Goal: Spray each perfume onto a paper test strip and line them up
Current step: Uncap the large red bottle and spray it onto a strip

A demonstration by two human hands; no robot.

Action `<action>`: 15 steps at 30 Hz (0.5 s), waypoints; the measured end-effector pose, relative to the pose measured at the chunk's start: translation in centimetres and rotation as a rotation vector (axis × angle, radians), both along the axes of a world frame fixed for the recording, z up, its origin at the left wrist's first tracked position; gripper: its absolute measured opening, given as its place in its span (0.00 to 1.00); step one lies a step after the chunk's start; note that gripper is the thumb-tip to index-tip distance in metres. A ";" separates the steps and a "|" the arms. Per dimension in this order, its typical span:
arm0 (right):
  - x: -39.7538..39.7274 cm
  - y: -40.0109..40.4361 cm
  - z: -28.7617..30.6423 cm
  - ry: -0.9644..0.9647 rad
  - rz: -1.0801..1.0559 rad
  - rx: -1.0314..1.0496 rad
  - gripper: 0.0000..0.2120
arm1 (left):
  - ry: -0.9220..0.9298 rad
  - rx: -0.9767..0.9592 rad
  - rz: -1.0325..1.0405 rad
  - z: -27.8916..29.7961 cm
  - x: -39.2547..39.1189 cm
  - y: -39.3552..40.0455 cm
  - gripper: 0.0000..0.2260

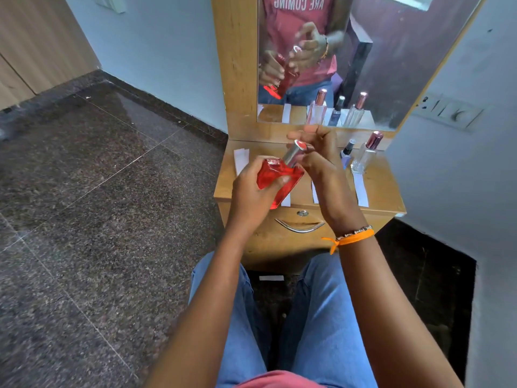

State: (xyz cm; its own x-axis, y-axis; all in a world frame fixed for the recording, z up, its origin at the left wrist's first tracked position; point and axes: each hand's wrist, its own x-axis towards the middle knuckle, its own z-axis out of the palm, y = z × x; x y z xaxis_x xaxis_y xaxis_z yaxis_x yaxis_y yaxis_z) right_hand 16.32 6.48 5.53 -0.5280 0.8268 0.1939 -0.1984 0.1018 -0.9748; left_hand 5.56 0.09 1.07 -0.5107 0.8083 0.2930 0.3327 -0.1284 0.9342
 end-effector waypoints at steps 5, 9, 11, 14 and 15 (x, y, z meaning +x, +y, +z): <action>-2.8 -0.5 0.7 0.120 -0.358 -0.123 0.07 | 0.067 -0.035 -0.048 0.2 1.2 -0.1 0.19; -2.8 0.3 0.8 0.195 -0.298 -0.206 0.14 | 0.054 -0.061 -0.099 -0.2 0.7 -0.5 0.14; -2.6 0.4 0.8 0.220 -0.205 -0.258 0.15 | -0.037 -0.074 -0.177 -0.2 0.4 -0.8 0.14; -2.1 0.5 0.7 0.215 -0.018 -0.280 0.16 | -0.161 -0.079 -0.268 -0.3 0.0 -1.2 0.12; -1.9 0.6 0.8 0.200 0.046 -0.289 0.16 | -0.199 -0.081 -0.293 -0.4 0.0 -1.3 0.10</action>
